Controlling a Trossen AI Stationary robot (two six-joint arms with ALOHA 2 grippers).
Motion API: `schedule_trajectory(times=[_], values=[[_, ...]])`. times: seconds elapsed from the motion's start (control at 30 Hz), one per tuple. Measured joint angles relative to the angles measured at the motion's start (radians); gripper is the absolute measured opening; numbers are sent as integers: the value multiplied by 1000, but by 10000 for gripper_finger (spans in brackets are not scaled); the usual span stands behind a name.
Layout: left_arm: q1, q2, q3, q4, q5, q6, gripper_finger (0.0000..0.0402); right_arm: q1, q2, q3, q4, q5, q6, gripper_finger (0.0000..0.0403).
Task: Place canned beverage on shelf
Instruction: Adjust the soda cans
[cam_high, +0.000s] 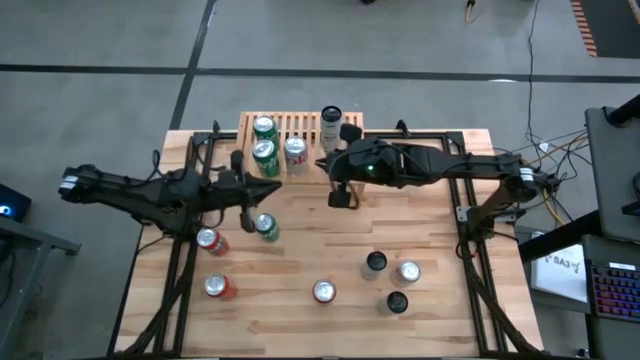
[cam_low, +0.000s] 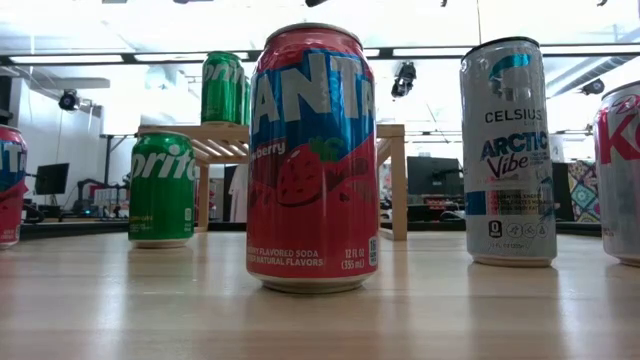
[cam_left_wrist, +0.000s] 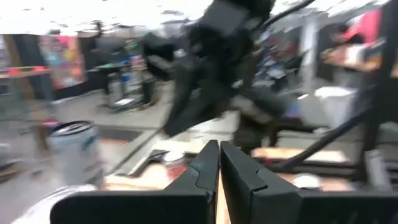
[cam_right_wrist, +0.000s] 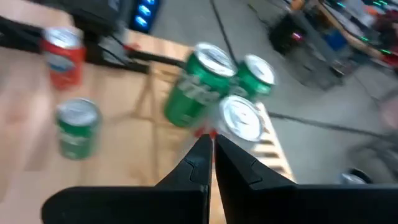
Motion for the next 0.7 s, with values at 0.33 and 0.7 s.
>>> schedule_trajectory(times=[0.33,0.7], values=[[56,28,52,-30,-94,154,0,-1,-64,-175,196,-39,-4,9],[271,62,105,-117,125,171,0,-26,-79,-248,309,-46,38,9]])
